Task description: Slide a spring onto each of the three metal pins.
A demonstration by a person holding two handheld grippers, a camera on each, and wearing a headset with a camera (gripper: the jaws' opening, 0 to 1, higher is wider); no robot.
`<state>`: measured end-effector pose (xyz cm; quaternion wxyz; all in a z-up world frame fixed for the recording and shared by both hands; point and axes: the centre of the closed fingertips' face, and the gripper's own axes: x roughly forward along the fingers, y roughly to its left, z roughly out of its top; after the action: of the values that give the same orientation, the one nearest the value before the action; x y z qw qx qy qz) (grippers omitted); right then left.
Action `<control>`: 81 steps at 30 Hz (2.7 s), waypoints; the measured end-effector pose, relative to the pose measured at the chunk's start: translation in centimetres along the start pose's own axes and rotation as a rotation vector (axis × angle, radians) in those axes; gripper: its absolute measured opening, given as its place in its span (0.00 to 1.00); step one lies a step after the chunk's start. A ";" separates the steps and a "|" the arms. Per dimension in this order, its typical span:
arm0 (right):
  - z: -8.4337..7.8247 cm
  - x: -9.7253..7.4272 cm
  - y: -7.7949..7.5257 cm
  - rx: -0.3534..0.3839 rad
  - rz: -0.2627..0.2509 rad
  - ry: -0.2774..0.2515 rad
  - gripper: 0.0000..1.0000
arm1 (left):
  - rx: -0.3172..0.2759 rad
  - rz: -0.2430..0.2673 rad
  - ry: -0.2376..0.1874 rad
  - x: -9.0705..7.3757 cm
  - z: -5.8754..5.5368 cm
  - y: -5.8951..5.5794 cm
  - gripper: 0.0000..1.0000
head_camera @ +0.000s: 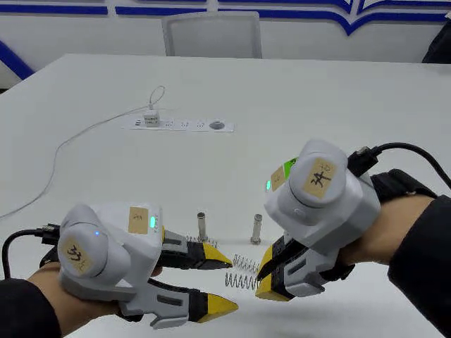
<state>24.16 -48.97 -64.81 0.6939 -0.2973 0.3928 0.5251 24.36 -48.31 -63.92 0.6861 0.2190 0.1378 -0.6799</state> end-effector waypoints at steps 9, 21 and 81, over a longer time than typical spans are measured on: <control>-0.3 0.0 0.5 -0.009 0.014 0.019 0.12 | 0.039 -0.025 -0.007 0.4 0.1 -0.5 0.16; 2.9 -1.6 1.0 -0.022 0.004 -0.087 0.12 | 0.043 -0.033 -0.001 0.5 -0.1 -0.8 0.11; -4.5 -9.2 -7.8 0.118 -0.271 0.074 0.12 | -0.245 0.249 -0.120 -6.3 -2.3 2.6 0.43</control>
<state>29.38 -59.35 -59.20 0.7599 -0.3255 0.4046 0.3911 26.97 -41.77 -62.54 0.7935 0.1081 0.1503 -0.5797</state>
